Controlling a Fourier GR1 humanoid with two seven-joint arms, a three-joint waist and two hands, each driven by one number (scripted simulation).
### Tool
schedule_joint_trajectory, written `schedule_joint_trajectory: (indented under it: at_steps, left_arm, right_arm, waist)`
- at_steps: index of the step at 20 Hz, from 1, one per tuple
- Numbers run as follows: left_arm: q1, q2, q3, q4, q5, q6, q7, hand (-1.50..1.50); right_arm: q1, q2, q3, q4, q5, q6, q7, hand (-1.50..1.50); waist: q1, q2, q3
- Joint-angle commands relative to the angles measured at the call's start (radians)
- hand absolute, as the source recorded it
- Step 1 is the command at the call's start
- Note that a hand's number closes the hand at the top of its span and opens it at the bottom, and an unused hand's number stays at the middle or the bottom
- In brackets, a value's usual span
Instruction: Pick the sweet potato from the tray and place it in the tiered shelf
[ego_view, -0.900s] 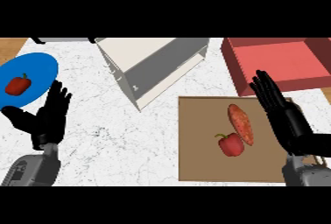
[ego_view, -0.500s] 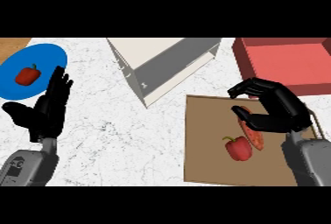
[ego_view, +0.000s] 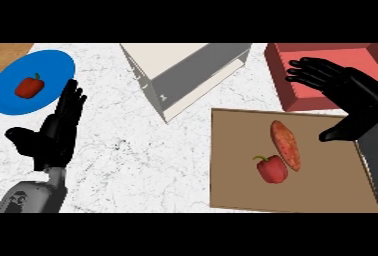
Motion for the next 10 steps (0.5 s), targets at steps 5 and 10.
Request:
schedule_joint_trajectory:
  at_steps: [5,10]
  left_arm:
    - [0.034,0.008,0.010,-0.048,0.000,0.002,0.025,0.00]
    - [0.074,0.003,-0.001,-0.075,-0.013,0.005,0.005,0.00]
  right_arm:
    - [-0.103,-0.229,0.071,-0.085,0.124,0.324,0.005,-1.50]
    - [-0.124,-0.261,0.141,-0.337,0.411,0.252,-0.015,-1.50]
  waist:
    - [-0.011,-0.003,-0.002]
    - [-0.015,-0.008,0.000]
